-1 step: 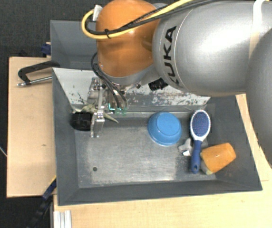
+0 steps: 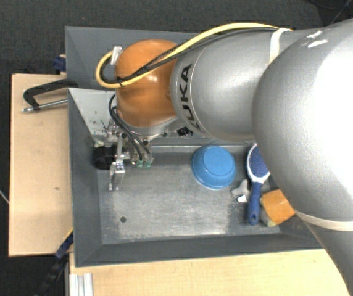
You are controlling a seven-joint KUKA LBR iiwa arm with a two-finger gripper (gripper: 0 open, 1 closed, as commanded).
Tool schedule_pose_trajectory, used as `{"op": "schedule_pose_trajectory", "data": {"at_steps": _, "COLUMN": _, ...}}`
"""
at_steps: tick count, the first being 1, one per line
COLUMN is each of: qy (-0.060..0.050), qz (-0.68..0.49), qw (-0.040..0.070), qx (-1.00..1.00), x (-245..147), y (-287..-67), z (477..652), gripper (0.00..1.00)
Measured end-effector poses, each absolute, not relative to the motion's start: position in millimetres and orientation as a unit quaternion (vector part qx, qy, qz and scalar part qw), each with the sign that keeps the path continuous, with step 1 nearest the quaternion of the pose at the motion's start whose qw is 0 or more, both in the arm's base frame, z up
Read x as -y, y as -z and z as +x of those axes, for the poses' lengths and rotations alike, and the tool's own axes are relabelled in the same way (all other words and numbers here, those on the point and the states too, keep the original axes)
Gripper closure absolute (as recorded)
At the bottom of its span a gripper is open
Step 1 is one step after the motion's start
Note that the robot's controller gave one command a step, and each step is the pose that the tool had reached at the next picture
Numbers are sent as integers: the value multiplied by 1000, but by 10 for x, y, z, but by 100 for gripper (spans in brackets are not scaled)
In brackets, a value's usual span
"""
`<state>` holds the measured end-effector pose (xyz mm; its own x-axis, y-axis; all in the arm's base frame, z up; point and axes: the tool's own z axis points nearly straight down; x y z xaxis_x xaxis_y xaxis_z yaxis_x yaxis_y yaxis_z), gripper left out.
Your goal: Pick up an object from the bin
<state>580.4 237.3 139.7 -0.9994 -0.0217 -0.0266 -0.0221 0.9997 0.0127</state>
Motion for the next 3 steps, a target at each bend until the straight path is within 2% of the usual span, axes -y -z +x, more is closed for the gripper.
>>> {"op": "schedule_pose_trajectory", "data": {"at_steps": 1, "qy": -2, "qz": 37, "qw": 4, "qx": -999, "x": -2234, "y": -1492, "z": 5976, "gripper": 0}}
{"op": "schedule_pose_trajectory", "data": {"at_steps": 2, "qy": -2, "qz": 139, "qw": 3, "qx": -990, "x": -2343, "y": -1600, "z": 5941, "gripper": 0}}
{"op": "schedule_pose_trajectory", "data": {"at_steps": 3, "qy": -2, "qz": 240, "qw": 0, "qx": -971, "x": -2330, "y": -838, "z": 5942, "gripper": 0}}
